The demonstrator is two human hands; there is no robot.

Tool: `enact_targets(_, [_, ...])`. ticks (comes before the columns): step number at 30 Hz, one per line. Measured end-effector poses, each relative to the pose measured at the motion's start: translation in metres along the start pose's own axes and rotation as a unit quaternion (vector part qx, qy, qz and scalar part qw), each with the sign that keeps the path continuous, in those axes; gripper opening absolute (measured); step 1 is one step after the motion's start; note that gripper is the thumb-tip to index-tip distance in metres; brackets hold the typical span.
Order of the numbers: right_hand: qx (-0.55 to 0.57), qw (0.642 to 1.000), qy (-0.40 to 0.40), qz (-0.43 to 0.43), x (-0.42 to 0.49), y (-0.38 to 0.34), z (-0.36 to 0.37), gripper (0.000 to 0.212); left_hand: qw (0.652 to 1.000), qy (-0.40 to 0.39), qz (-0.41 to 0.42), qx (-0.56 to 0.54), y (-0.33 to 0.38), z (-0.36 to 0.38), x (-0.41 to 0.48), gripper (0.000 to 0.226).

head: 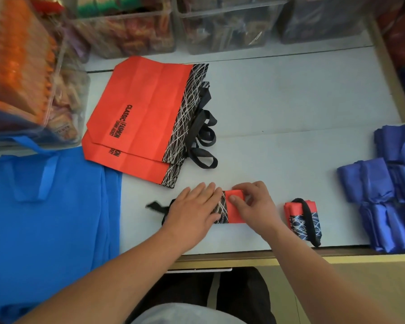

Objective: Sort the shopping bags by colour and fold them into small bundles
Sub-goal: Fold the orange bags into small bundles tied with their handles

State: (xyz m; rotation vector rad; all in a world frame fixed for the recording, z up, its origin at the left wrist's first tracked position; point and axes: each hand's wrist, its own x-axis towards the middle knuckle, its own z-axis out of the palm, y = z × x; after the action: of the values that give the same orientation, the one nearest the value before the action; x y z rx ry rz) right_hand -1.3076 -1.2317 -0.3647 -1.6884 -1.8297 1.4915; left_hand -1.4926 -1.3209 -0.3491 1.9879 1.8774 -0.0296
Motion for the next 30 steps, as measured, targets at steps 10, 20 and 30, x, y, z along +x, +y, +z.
enact_targets(10, [0.029,0.991,0.12,0.053,-0.023,-0.006,0.014,0.039,0.973,0.086,-0.053,-0.209,0.027,0.036,0.0,0.068])
enact_targets(20, [-0.23,0.969,0.041,-0.076,-0.028,0.007,0.048,0.057,0.975,0.086,-0.037,-0.203,0.011,0.032,0.001,0.069])
enact_targets(30, [-0.324,0.945,-0.049,0.016,-0.02,-0.005,0.044,0.065,0.981,0.14,0.111,-0.072,-0.033,0.035,-0.041,0.017])
